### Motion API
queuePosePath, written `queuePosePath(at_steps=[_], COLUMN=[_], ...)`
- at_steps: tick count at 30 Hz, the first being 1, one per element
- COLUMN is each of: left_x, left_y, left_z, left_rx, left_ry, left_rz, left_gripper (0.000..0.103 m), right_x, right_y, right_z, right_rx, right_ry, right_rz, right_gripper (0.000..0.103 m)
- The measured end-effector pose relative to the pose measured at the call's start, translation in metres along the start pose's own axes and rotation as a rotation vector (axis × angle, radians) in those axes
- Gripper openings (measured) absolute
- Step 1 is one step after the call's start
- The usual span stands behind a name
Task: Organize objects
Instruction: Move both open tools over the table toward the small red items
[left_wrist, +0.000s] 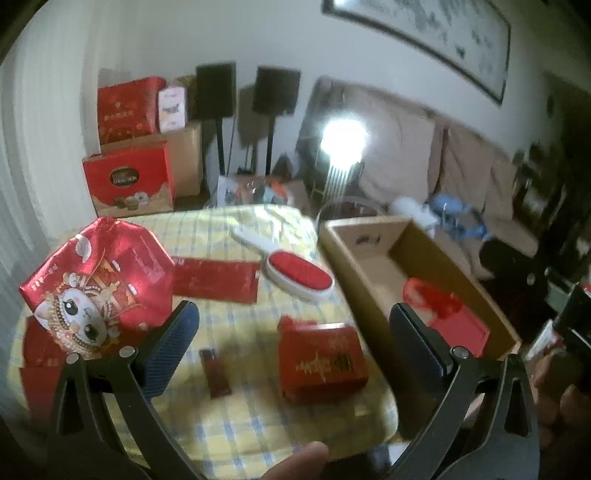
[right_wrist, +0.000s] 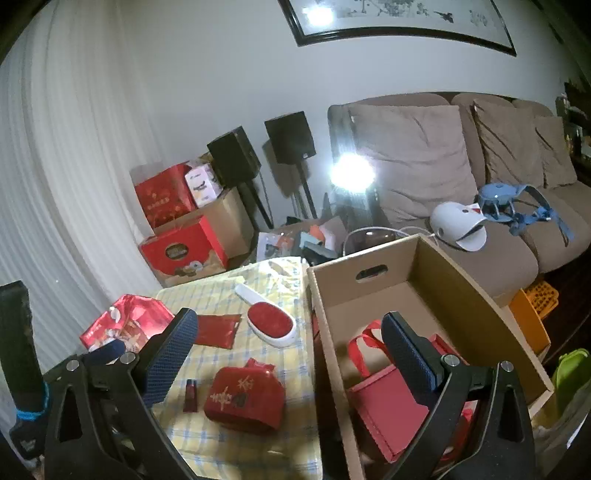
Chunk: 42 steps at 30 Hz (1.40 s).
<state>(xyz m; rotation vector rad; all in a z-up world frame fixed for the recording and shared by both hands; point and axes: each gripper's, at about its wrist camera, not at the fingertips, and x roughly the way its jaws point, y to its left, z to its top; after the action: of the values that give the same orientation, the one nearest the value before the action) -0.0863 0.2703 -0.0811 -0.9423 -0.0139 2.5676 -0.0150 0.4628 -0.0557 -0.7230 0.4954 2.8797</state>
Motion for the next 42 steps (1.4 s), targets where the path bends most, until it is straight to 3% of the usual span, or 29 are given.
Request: queuePosePath(at_steps=[4,7,13,21,25,28,32,36,39,42], left_x=[-0.007,-0.024,-0.055,-0.078,-0.092,-0.090,-0.085,-0.074,-0.066,-0.070], left_y=[0.015,0.024,0.042,0.080,0.113,0.130,0.131,0.136,0.138,0.137], left_z=[0.003,0.004,0.015,0.027,0.029,0.029,0.027,0.031,0.034,0.032], left_rx=[0.013,0.063,0.085,-0.005,-0.169,-0.214,-0.172,-0.181,-0.142,-0.073], left_ry=[-0.095,-0.206,-0.279,-0.304,-0.358,-0.352,-0.350,-0.261,-0.212,-0.240], left_rz=[0.120,0.130,0.150,0.243,0.182,0.151,0.143,0.123,0.178,0.267], left_gripper=[0.103,0.103,0.103,0.103,0.103,0.103,0.103,0.103,0.103,0.103], right_x=[-0.005,-0.009,-0.018,-0.029,-0.038,-0.043,-0.042,-0.033,-0.022,-0.016], right_y=[0.001,0.003,0.006,0.006,-0.003,-0.012,-0.024,-0.030,-0.030,-0.026], right_z=[0.002,0.004,0.006,0.009,0.014,0.016,0.018,0.015,0.012,0.008], right_rx=[-0.007,-0.024,-0.058,-0.100,-0.107,-0.096,-0.070,-0.062,-0.065,-0.073], right_ry=[-0.017,-0.031,-0.065,-0.100,-0.131,-0.157,-0.153,-0.134,-0.097,-0.079], right_rz=[-0.005,-0.013,-0.017,-0.040,-0.086,-0.104,-0.115,-0.131,-0.132,-0.117], right_gripper=[0.100,0.100,0.100,0.100,0.100,0.101,0.101,0.101,0.101,0.101])
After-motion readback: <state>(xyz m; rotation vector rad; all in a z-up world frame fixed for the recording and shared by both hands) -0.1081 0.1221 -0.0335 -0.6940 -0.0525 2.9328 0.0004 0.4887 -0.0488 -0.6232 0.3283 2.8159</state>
